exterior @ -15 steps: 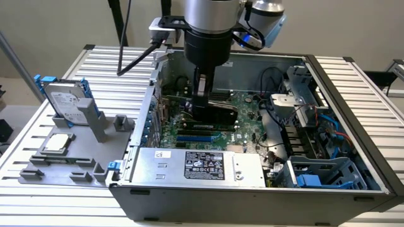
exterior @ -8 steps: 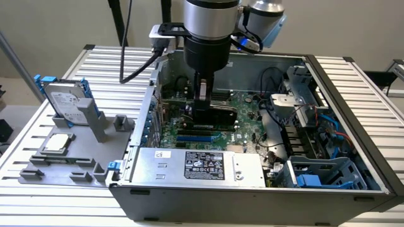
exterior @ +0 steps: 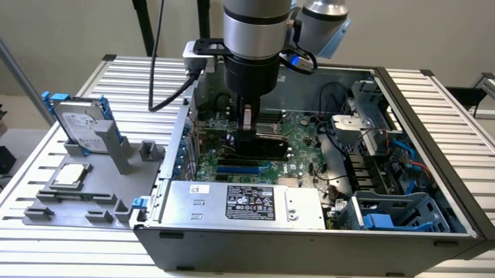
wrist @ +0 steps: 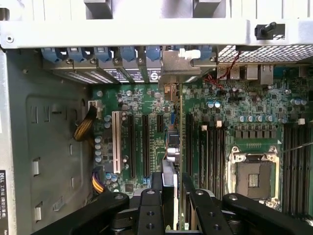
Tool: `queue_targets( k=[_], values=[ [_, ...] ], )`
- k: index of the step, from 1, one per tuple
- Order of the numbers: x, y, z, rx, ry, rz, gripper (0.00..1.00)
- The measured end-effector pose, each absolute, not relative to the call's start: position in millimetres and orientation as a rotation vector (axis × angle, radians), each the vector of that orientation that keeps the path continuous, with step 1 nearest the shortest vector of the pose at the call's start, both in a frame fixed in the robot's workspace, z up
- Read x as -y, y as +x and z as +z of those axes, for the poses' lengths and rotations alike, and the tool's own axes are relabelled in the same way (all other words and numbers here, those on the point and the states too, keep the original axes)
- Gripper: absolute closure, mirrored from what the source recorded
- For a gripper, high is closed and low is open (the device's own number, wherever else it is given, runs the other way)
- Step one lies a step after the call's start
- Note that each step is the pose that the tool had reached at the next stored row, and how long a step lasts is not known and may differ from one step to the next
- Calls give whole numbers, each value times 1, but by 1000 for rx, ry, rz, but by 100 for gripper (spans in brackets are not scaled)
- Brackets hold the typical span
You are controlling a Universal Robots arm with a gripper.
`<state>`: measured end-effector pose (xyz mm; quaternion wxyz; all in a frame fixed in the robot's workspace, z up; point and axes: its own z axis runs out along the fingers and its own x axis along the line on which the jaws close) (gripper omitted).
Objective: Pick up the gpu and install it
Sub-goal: 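Insert the gpu into the slot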
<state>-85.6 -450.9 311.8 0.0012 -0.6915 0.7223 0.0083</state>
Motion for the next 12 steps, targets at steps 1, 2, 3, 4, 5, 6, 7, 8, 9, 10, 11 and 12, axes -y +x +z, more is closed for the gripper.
queue_targets(
  k=[1, 2, 3, 4, 5, 6, 7, 8, 9, 10, 11, 12],
  values=[
    [451, -86, 310, -2268, -2171, 26, 73],
    [450, -87, 308, -2268, -2171, 26, 73],
    [450, -87, 306, -2268, -2170, 26, 73],
    [450, -88, 305, -2267, -2170, 26, 73],
    [450, -89, 303, -2267, -2170, 26, 73],
    [449, -89, 301, -2267, -2170, 26, 73],
    [449, -90, 299, -2267, -2170, 26, 73],
    [448, -90, 297, -2267, -2170, 26, 73],
    [448, -91, 295, -2267, -2170, 25, 73],
    [447, -91, 294, -2267, -2170, 25, 73],
    [447, -92, 292, -2267, -2170, 25, 73],
    [446, -93, 290, -2267, -2170, 25, 73]
  ],
)
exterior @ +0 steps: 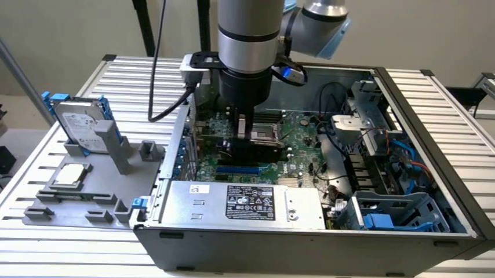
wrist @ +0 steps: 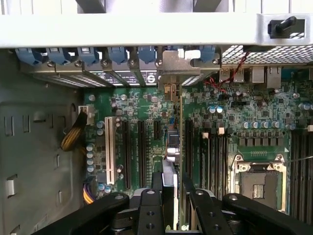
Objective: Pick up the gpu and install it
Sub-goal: 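Insert the gpu into the slot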
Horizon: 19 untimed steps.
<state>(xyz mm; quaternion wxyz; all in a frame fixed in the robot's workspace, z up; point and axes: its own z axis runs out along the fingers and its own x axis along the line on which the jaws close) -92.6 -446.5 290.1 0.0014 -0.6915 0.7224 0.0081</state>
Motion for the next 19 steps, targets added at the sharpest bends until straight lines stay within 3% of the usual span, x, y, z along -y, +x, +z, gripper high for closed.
queue_targets(
  k=[19],
  values=[
    [445, -94, 273, -2268, -2170, 26, 73]
  ],
)
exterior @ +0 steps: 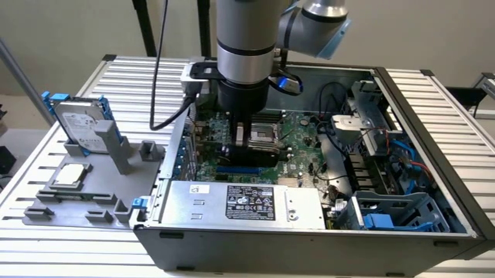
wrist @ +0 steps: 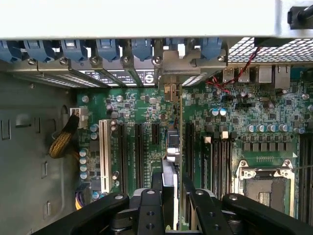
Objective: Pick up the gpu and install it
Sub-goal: 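Insert the gpu into the slot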
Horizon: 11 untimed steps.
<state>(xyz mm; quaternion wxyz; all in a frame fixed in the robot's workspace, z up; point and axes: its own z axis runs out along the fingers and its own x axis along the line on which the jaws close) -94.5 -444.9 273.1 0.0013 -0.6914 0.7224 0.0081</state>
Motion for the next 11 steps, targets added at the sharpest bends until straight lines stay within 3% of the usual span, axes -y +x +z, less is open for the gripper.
queue_targets(
  k=[11],
  values=[
    [445, -97, 267, -2267, -2171, 26, 73]
  ],
)
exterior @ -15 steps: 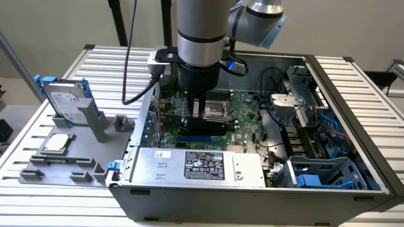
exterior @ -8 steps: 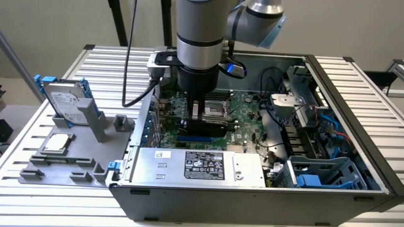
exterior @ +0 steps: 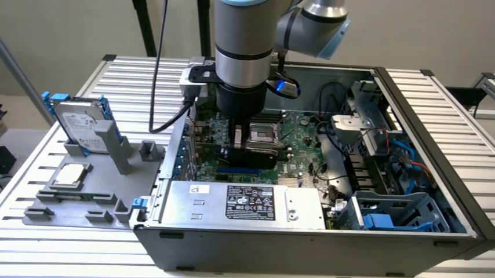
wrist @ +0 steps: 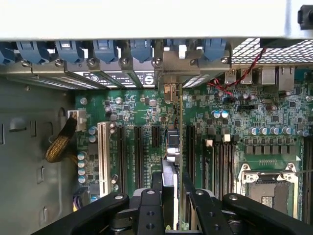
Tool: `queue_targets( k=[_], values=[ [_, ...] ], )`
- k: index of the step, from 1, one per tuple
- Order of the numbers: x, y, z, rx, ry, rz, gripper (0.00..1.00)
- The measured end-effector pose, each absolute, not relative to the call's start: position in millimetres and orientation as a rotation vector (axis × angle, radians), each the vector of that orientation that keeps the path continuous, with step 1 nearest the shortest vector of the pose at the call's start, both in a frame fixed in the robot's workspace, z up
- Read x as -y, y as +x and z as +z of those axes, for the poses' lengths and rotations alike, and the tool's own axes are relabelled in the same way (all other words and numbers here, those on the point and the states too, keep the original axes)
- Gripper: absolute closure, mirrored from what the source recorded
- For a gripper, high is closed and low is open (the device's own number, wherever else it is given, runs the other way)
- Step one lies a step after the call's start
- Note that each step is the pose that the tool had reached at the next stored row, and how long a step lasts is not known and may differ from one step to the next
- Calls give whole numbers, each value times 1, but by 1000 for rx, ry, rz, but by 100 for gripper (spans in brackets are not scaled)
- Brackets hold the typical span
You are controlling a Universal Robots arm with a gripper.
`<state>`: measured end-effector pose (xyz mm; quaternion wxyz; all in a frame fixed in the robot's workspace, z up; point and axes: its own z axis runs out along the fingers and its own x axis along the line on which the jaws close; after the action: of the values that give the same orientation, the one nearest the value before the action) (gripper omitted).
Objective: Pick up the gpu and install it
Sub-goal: 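Insert the gpu into the slot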
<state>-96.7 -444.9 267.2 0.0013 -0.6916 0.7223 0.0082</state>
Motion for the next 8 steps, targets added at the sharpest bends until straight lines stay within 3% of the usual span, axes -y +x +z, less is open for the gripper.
queue_targets(
  k=[8],
  values=[
    [444, -97, 266, -2261, -2177, 26, 73]
  ],
)
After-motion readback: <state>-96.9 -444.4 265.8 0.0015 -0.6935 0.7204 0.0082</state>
